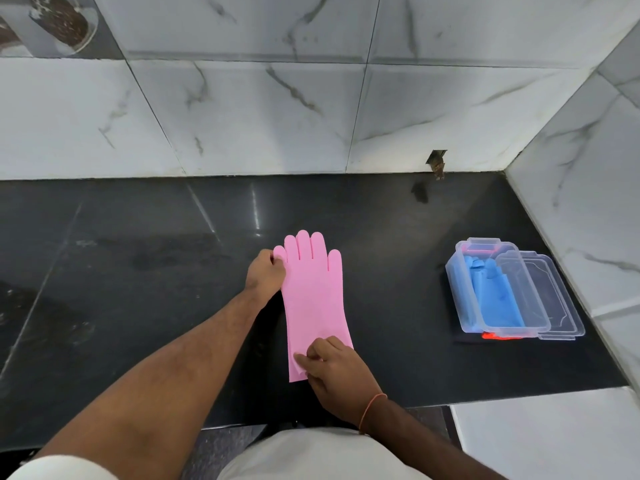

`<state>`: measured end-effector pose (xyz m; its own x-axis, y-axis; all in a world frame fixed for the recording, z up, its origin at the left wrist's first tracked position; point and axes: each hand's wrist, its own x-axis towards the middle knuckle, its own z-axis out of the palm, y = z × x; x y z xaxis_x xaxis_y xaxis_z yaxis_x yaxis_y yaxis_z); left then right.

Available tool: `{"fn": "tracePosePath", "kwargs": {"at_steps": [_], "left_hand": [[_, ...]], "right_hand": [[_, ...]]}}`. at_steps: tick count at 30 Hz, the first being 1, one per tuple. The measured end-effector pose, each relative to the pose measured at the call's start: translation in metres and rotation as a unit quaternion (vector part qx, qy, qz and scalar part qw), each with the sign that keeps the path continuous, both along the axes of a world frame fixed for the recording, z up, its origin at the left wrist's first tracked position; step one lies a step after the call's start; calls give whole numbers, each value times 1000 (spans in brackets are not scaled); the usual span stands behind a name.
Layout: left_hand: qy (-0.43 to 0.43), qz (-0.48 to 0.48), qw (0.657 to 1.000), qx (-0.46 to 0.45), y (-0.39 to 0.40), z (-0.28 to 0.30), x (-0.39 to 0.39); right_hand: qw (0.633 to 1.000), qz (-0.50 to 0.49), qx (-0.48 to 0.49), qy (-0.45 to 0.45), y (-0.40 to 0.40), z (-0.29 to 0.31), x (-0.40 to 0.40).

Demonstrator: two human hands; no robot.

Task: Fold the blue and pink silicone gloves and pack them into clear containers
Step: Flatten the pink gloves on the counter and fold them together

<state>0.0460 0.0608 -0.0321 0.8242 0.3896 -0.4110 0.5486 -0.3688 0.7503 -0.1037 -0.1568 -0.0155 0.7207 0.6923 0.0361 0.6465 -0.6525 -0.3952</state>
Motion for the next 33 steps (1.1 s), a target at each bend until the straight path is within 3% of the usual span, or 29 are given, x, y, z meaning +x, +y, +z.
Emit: {"fn": "tracePosePath", "kwargs": {"at_steps": [3,7,15,17,20,24,27,33], "left_hand": [[-14,21,1000,-12,2,3,-4],[-32,-11,996,82,13,2,-14],[-23,-46,998,42,15,3,-53],[-10,-78,995,62,12,4,-76],[34,-100,992,71,3,11,-116],[119,-151,977,90,-14,18,-154],[131,-169,972,96,-24,19,-165],[100,-175,974,103,-25,20,-172]], "right_hand": [[1000,14,-1,-17,0,-7,0],[999,28,-4,-46,1,-14,1],[998,50,-39,21,-3,-14,6],[999,2,-8,49,-9,-11,7],[986,-146,3,82,-24,-9,15],[933,-309,-3,182,-38,-8,25],[905,-340,11,256,-37,-11,29],[877,-358,67,313,-39,-15,34]]}}
